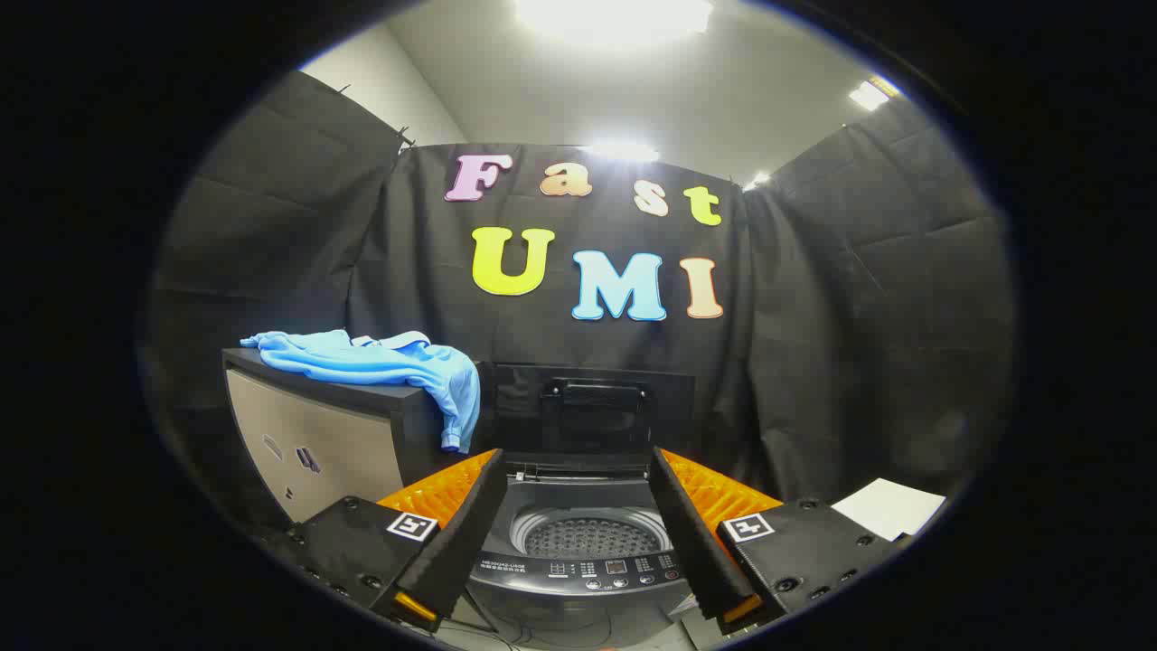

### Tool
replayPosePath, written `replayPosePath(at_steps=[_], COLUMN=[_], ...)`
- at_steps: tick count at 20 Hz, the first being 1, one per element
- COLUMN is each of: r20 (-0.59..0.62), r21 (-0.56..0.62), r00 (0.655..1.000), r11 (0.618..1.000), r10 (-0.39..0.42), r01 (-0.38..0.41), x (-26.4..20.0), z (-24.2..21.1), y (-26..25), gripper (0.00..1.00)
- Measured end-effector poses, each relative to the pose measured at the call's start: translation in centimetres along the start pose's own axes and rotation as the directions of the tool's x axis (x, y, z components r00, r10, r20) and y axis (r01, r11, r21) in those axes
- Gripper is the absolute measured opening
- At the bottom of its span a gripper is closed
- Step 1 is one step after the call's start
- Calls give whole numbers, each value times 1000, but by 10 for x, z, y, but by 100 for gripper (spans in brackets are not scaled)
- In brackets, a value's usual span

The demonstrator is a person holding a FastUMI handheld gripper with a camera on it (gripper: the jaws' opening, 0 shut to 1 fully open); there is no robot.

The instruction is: Put the clothes into the washing machine and then close the washing machine lid.

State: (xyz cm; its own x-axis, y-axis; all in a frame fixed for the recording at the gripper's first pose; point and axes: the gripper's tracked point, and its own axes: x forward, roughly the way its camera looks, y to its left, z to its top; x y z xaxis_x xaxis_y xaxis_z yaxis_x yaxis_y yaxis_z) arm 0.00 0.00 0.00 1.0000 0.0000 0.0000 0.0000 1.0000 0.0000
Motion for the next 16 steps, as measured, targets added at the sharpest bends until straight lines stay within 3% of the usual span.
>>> replayPosePath(at_steps=[16], r20=[0], r21=[4], r00=[1000], r11=[1000], r10=[25], r01=[-25], x=[-3], z=[-1], y=[16], gripper=[99])
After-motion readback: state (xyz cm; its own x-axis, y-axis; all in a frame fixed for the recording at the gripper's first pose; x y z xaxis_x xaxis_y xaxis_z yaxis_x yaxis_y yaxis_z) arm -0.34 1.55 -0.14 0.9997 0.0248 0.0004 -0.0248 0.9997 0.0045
